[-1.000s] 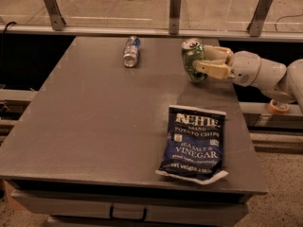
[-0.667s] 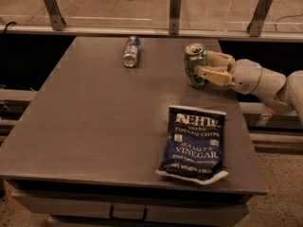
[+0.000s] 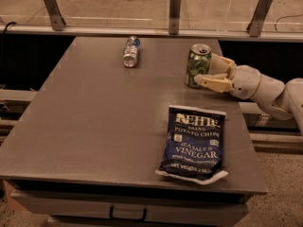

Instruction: Place green can upright

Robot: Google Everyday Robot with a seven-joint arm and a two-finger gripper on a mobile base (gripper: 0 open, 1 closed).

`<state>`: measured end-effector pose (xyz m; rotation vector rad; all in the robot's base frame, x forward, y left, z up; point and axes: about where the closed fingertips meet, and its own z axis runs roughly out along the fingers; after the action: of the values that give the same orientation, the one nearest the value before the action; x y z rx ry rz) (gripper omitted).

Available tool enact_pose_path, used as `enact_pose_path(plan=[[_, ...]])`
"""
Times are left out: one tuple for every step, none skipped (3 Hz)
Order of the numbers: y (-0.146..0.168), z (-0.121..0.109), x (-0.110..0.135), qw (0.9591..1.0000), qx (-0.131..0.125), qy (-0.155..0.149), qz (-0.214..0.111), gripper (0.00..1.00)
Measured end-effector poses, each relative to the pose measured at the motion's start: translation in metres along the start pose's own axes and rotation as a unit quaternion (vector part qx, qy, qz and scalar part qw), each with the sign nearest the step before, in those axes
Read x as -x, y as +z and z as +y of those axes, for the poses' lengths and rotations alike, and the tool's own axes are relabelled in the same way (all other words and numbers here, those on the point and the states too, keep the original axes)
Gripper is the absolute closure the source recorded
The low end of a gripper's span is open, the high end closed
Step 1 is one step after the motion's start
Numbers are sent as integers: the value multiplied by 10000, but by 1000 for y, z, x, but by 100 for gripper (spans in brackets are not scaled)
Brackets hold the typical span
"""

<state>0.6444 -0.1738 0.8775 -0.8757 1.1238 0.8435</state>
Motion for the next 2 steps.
enact_pose_path(plan=[[2,1,0,10000,15,0,-4,0],[2,-2,7,9999,-61,-70,111,0]])
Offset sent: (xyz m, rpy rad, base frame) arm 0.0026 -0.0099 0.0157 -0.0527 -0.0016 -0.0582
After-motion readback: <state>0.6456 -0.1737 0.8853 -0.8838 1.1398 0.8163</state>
